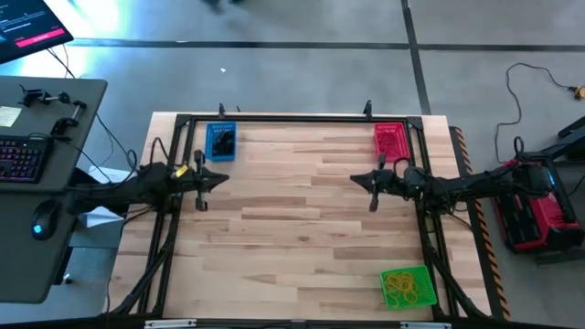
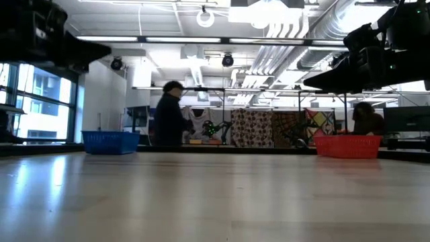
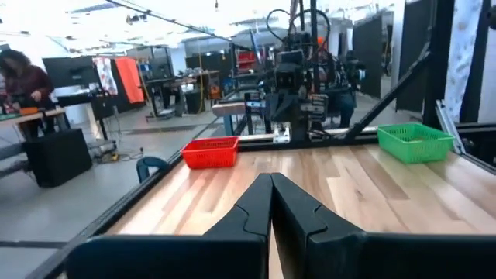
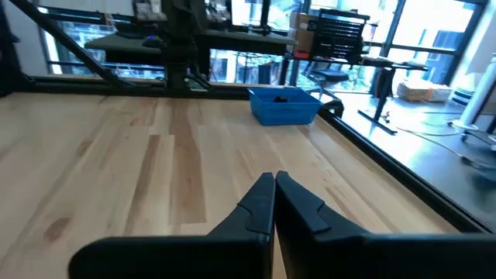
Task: Sort rubber bands into baskets
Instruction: Return to Home Position
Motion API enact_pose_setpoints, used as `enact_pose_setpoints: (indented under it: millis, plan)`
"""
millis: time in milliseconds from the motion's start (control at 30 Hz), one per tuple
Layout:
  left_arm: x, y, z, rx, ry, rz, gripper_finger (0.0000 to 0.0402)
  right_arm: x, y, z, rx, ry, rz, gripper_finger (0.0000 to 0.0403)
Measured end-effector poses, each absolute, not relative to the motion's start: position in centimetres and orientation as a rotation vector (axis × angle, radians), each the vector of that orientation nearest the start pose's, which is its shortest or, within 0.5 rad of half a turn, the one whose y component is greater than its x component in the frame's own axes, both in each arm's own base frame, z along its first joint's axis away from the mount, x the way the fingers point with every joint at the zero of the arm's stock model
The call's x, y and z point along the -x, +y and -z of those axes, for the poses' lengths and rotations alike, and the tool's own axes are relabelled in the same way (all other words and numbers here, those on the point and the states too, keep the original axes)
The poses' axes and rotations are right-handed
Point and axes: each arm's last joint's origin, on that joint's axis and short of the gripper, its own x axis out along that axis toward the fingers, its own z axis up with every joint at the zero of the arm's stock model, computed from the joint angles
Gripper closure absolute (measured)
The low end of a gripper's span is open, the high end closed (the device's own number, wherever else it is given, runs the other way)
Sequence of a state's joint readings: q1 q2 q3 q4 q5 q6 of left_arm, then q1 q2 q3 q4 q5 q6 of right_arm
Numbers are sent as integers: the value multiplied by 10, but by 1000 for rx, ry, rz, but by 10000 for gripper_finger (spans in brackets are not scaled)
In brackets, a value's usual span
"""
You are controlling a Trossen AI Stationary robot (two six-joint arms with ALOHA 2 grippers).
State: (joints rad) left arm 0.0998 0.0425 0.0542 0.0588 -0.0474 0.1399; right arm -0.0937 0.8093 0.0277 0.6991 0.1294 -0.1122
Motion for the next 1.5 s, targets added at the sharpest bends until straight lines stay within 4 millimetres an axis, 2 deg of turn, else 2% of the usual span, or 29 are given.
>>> enact_pose_setpoints:
  millis: [67,433,800,1000,1133,1333,1500]
  plan:
    - [-96,11,-172,-118,-58,-153,401,-149,-17,-157,105,95,207,403]
    - [-97,8,-173,-124,-54,-121,401,-143,-15,-155,66,86,160,403]
    - [-97,8,-172,-125,-50,-138,401,-114,-17,-164,79,66,316,403]
    - [-96,11,-172,-130,-43,-212,401,-102,-17,-162,108,74,348,403]
    - [-96,13,-171,-128,-25,-245,401,-97,-15,-170,137,-11,311,403]
    - [-96,15,-170,-120,-23,-244,401,-96,-15,-170,145,-25,245,403]
    - [-96,18,-170,-120,-14,-270,401,-95,-22,-170,140,-19,310,403]
